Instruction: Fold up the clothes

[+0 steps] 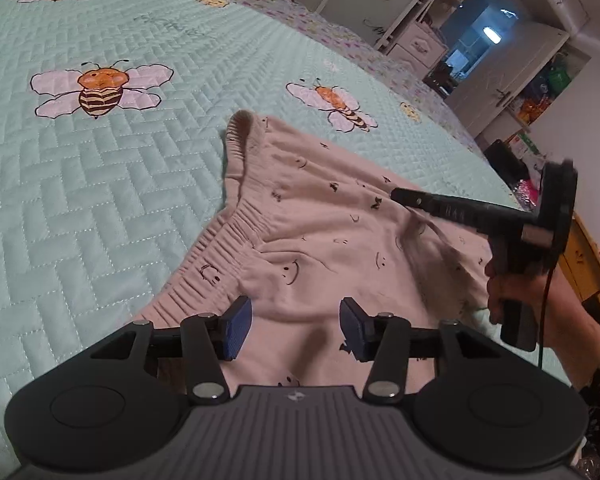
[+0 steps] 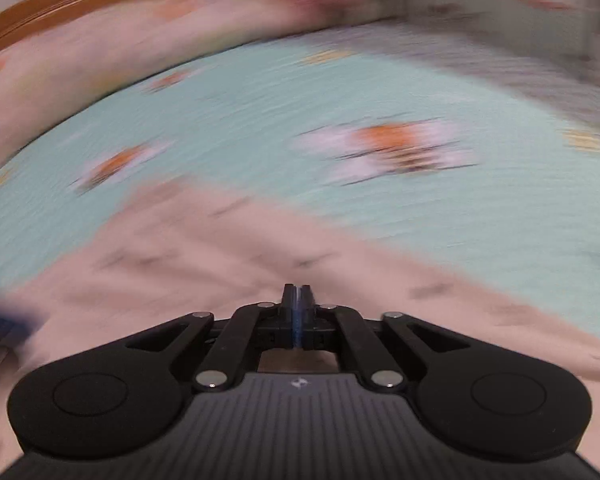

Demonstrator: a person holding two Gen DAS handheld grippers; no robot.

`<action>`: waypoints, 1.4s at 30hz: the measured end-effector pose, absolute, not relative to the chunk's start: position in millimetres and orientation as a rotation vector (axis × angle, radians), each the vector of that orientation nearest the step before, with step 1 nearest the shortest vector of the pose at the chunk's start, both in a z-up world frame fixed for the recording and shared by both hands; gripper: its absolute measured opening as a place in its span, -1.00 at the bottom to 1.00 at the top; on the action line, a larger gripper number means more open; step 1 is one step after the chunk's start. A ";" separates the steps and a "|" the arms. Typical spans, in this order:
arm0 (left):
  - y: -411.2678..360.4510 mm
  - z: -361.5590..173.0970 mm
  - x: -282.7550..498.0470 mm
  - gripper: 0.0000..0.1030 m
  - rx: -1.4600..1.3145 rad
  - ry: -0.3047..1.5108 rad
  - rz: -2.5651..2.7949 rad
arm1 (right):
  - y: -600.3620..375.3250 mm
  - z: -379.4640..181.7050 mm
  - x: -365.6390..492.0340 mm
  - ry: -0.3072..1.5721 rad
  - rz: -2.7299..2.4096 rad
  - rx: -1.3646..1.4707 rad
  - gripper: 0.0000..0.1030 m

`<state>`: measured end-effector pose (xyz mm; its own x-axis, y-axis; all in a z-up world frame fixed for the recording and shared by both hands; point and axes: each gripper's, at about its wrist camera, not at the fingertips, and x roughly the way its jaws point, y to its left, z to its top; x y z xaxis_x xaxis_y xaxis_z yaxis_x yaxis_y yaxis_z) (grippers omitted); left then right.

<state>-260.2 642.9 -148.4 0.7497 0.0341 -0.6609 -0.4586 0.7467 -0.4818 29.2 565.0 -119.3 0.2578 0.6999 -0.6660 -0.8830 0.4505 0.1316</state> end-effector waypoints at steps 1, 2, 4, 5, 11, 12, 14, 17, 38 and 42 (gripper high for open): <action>643.3 -148.8 -260.6 0.00 -0.682 0.676 0.292 | 561.1 -116.2 28.1 0.768 1.167 -0.236 -0.83; 643.9 -149.2 -260.5 0.00 -0.686 0.675 0.291 | 559.7 -112.8 19.5 0.777 1.237 -0.224 -0.82; 644.6 -150.3 -259.1 0.01 -0.688 0.677 0.292 | 563.0 -108.0 -1.9 0.792 1.367 -0.237 -0.73; 644.9 -150.5 -258.6 0.01 -0.692 0.679 0.295 | 569.9 -111.9 -3.2 0.810 1.364 -0.267 -0.65; 644.6 -138.8 -264.3 0.01 -0.720 0.659 0.295 | 565.7 -110.4 27.9 0.872 1.239 -0.050 -0.81; 643.7 -135.5 -264.3 0.01 -0.728 0.648 0.280 | 561.2 -103.2 28.2 0.842 1.228 -0.043 -0.75; 639.1 -127.8 -257.0 0.01 -0.730 0.619 0.230 | 557.2 -93.9 29.1 0.807 1.206 -0.080 -0.68; 630.0 -123.3 -235.8 0.05 -0.701 0.599 0.165 | 570.4 -100.6 35.7 0.822 1.214 -0.194 -0.69; 633.5 -159.1 -221.9 0.02 -0.788 0.702 0.231 | 632.4 -133.1 52.9 0.756 1.117 -0.269 -0.91; 635.8 -160.9 -223.0 0.00 -0.802 0.699 0.228 | 582.6 -113.4 70.5 0.717 1.061 -0.015 -0.74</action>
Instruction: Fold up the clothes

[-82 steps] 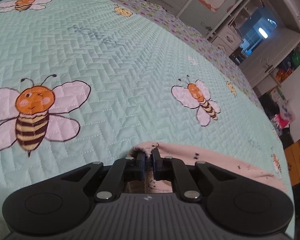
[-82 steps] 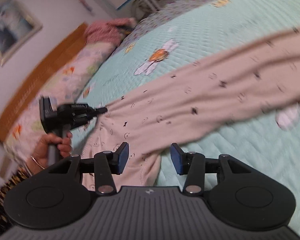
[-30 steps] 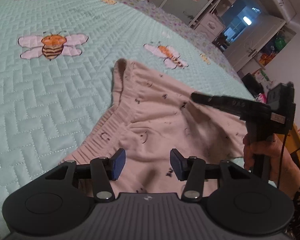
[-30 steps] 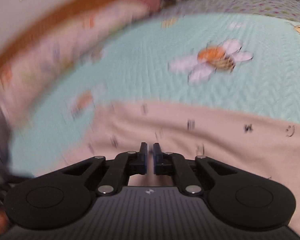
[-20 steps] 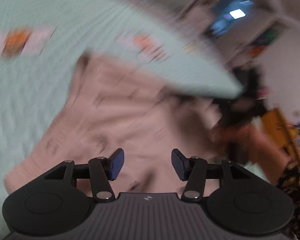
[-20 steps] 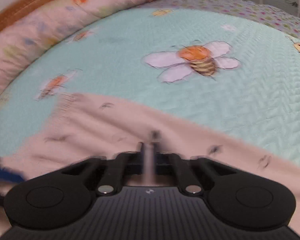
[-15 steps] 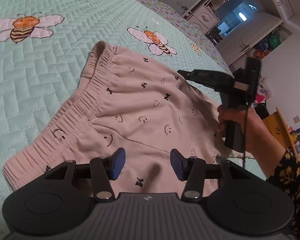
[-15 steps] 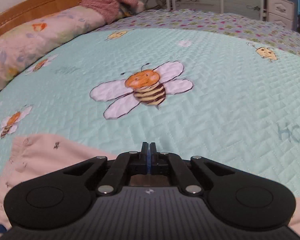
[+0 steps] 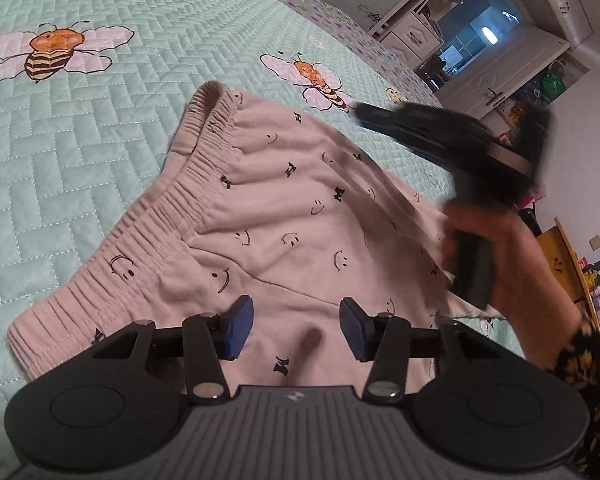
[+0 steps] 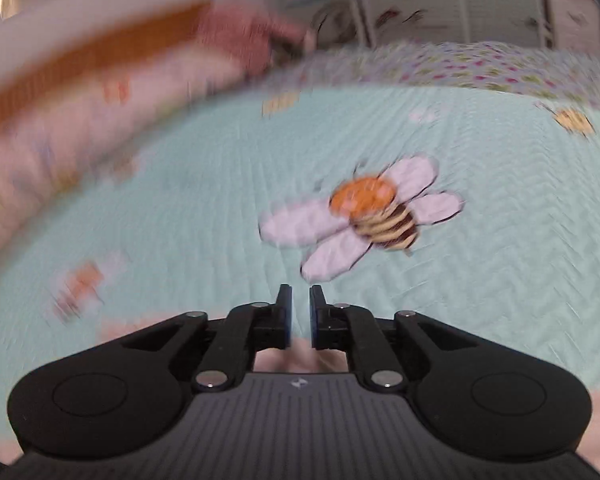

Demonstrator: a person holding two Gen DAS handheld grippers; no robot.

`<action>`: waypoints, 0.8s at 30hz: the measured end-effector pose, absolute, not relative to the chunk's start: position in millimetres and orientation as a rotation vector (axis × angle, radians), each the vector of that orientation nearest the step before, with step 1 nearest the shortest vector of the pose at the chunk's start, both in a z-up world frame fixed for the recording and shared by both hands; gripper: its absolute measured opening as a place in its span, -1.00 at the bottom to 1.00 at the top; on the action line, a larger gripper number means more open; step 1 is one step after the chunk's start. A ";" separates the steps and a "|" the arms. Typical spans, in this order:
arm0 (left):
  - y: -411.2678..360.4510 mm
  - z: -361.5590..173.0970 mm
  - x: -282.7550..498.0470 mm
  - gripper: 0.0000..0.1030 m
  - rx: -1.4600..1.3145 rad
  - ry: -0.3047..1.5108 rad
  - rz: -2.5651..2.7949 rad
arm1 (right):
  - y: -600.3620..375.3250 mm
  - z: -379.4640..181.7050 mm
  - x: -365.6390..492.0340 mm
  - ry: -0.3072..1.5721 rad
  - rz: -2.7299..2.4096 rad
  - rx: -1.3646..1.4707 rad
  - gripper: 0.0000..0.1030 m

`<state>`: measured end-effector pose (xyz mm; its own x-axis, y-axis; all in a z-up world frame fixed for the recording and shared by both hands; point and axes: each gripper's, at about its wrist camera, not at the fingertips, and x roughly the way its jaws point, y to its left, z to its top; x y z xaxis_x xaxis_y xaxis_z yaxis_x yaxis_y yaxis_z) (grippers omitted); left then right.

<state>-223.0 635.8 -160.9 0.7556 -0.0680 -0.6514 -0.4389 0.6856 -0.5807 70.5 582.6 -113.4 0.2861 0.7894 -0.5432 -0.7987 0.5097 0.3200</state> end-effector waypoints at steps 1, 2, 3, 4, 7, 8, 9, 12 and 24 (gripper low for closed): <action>636.4 -161.4 -223.8 -0.01 -0.805 0.696 0.225 | 565.5 -109.6 70.6 0.704 1.048 -0.021 -0.74; 636.8 -161.9 -224.7 -0.01 -0.808 0.693 0.221 | 546.7 -106.2 69.3 0.691 1.031 -0.056 -0.74; 637.1 -162.6 -225.7 -0.01 -0.812 0.690 0.219 | 526.4 -103.4 67.6 0.684 1.019 -0.091 -0.73; 637.2 -163.3 -226.6 -0.01 -0.815 0.686 0.217 | 506.8 -101.6 66.3 0.690 1.017 -0.118 -0.71; 637.0 -163.7 -226.7 -0.01 -0.814 0.682 0.219 | 474.6 -110.2 67.0 0.770 0.997 -0.224 -0.73; 636.2 -163.3 -226.0 -0.01 -0.808 0.685 0.223 | 474.2 -117.4 72.3 0.799 0.976 -0.267 -0.73; 635.3 -162.8 -225.1 -0.01 -0.800 0.688 0.227 | 478.0 -126.7 83.8 0.812 0.959 -0.277 -0.75; 634.2 -161.2 -221.2 -0.01 -0.790 0.700 0.243 | 486.6 -150.3 127.3 0.818 0.891 -0.237 -1.00; 629.7 -162.3 -219.5 0.00 -0.771 0.689 0.258 | 502.6 -138.3 76.7 0.860 1.083 -0.188 -0.70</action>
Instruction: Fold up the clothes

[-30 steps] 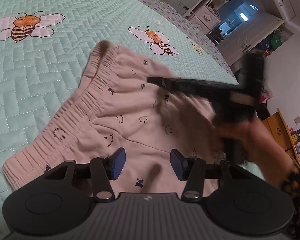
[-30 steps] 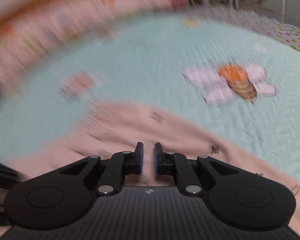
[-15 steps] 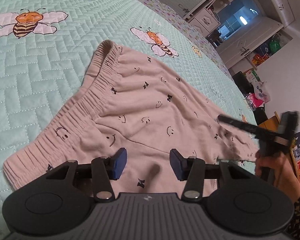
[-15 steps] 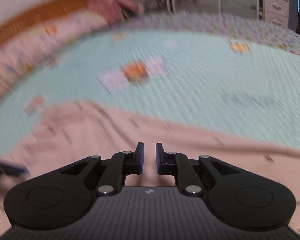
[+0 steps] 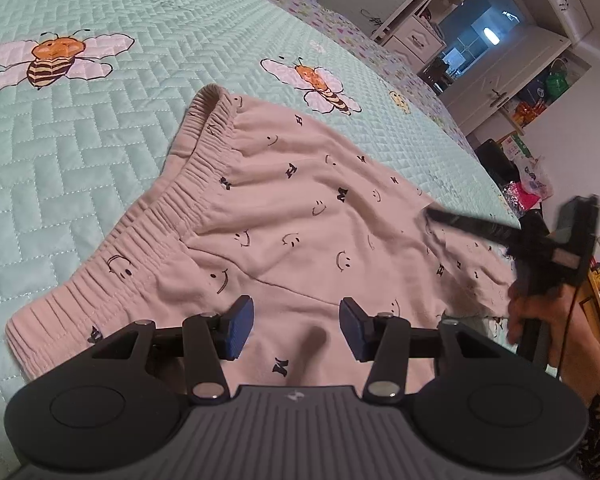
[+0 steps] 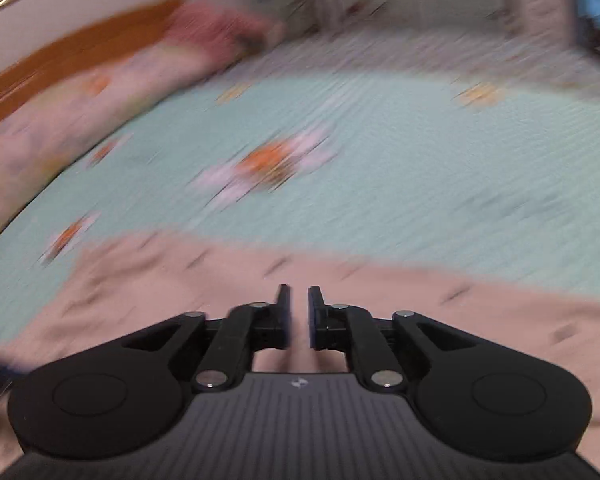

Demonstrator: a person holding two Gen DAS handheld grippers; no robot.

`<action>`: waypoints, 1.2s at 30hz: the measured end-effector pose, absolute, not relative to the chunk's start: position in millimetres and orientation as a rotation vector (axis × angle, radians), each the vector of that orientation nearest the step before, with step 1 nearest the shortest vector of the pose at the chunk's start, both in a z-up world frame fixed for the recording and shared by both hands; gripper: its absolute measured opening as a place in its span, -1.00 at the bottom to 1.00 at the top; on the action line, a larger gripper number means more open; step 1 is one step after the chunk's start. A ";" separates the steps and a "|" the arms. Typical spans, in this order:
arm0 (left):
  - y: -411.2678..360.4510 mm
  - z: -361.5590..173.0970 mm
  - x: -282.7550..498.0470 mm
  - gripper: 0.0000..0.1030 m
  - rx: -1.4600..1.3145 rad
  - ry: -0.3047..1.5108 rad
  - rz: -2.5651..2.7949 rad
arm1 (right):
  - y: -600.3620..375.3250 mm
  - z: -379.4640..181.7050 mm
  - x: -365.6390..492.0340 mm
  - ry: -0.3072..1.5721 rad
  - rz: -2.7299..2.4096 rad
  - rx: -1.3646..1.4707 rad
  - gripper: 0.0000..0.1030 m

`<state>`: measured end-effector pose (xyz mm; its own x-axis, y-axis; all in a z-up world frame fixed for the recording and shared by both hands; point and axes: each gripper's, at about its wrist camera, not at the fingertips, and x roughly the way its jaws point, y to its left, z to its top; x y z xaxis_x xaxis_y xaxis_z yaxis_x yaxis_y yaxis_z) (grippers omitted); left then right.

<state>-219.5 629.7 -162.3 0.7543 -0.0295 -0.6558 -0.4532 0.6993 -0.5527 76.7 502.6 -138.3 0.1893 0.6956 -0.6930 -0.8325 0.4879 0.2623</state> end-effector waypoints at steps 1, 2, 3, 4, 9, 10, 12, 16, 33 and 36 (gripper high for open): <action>630.3 -162.3 -219.5 -0.01 -0.777 0.689 0.258 | 510.1 -144.1 84.4 0.854 1.069 -0.204 -0.83; 631.0 -162.2 -219.3 -0.01 -0.784 0.689 0.258 | 515.8 -148.8 94.8 0.827 1.040 -0.212 -1.00; 631.5 -162.2 -219.1 -0.01 -0.788 0.690 0.259 | 521.6 -153.5 105.2 0.800 1.012 -0.220 -1.00; 631.7 -162.2 -218.9 -0.01 -0.791 0.691 0.260 | 522.2 -154.1 118.8 0.790 0.938 -0.184 -1.00; 629.9 -162.0 -218.8 -0.01 -0.775 0.691 0.261 | 502.0 -134.2 128.7 0.734 0.792 -0.054 -0.84; 629.5 -162.1 -218.8 -0.01 -0.773 0.690 0.262 | 491.8 -129.4 116.8 0.738 0.858 -0.036 -0.83; 628.9 -162.6 -219.2 -0.01 -0.773 0.687 0.264 | 472.9 -123.2 85.9 0.746 0.965 -0.068 -0.77; 625.4 -162.1 -218.9 -0.01 -0.750 0.685 0.269 | 444.4 -128.4 51.9 0.811 1.011 -0.206 -0.67; 613.1 -155.2 -207.2 0.00 -0.676 0.737 0.331 | 343.3 -154.0 138.4 0.860 0.801 0.054 -1.00; 612.0 -152.2 -201.8 0.00 -0.673 0.765 0.355 | 329.0 -162.3 190.2 0.826 0.668 0.207 -1.00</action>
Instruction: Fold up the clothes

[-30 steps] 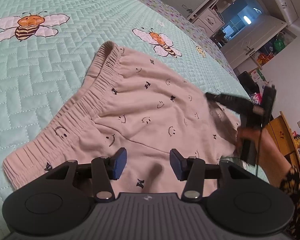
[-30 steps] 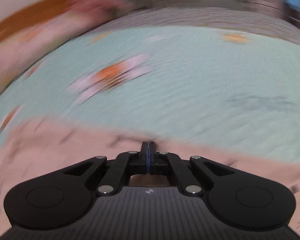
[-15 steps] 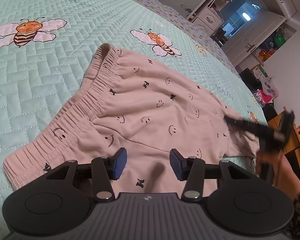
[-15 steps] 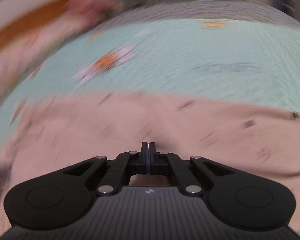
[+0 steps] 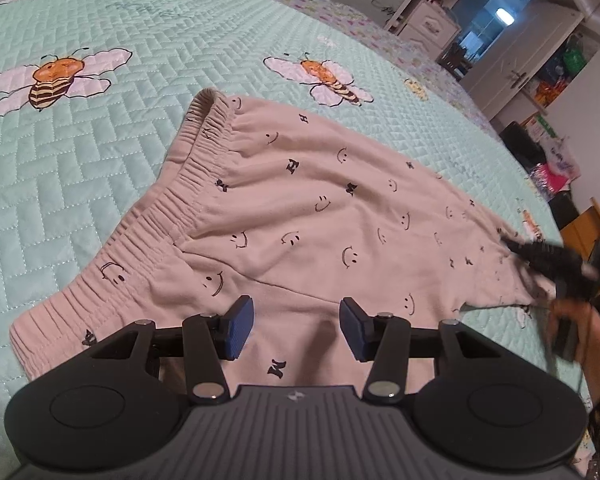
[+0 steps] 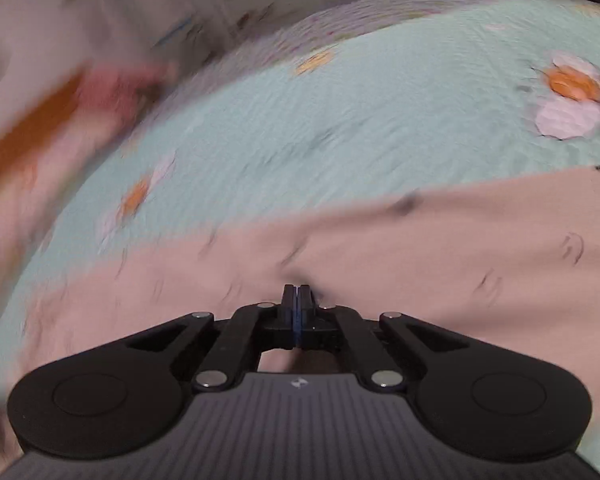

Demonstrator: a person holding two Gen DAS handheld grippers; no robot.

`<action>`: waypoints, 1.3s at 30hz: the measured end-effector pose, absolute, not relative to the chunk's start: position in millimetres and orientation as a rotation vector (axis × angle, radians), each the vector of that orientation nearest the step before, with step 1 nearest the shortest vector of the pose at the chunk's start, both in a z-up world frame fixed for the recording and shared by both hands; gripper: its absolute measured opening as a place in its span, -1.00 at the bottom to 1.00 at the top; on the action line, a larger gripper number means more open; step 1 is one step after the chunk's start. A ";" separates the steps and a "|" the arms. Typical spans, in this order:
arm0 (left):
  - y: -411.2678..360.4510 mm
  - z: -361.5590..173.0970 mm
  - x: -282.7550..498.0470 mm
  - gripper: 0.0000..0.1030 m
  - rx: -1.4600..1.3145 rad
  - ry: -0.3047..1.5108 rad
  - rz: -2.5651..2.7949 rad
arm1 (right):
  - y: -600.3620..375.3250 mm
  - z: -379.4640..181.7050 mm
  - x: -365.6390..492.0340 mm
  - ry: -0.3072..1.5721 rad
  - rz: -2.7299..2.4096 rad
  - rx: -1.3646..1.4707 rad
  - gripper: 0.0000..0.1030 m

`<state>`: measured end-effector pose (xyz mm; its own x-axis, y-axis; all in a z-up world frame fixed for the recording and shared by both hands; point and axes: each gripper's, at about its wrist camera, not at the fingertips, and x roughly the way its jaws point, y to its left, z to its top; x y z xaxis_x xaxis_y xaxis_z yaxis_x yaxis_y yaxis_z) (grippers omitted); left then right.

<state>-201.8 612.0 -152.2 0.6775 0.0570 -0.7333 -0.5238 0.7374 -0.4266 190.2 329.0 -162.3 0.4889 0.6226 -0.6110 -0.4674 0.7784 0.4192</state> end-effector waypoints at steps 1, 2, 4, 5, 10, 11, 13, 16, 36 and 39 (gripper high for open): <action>612.2 -151.4 -200.4 0.00 -0.677 0.772 0.363 | 327.6 -160.4 202.0 0.795 0.607 0.206 -1.00; 612.3 -151.1 -199.2 0.00 -0.681 0.779 0.370 | 325.1 -157.3 207.4 0.780 0.557 0.208 -1.00; 611.7 -150.8 -197.3 0.02 -0.685 0.785 0.381 | 319.2 -148.7 205.5 0.758 0.528 0.205 -0.83; 611.1 -150.7 -196.6 0.03 -0.685 0.787 0.385 | 316.0 -142.6 197.0 0.745 0.566 0.194 -0.79; 603.9 -149.1 -190.7 0.22 -0.662 0.798 0.393 | 286.5 -138.7 141.8 0.844 0.851 0.033 -0.64; 602.4 -148.8 -189.4 0.24 -0.657 0.800 0.395 | 277.4 -140.8 139.3 0.850 0.846 0.011 -0.65; 599.9 -148.3 -186.8 0.35 -0.657 0.802 0.402 | 254.4 -147.4 166.3 0.834 0.760 0.079 -0.94; 595.4 -147.0 -181.7 0.41 -0.646 0.814 0.422 | 218.9 -157.8 213.8 0.802 0.615 0.204 -1.00; 580.8 -149.6 -170.6 0.89 -0.600 0.807 0.439 | 122.0 -138.6 229.0 0.647 0.356 0.279 -0.80; 581.2 -150.3 -171.9 0.96 -0.618 0.789 0.426 | 130.5 -145.6 218.9 0.686 0.421 0.232 -0.65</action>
<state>-171.9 581.2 -150.3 0.6364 0.1261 -0.7610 -0.5669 0.7454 -0.3507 218.9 130.5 -145.6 0.6948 0.4485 -0.5622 -0.2984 0.8911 0.3420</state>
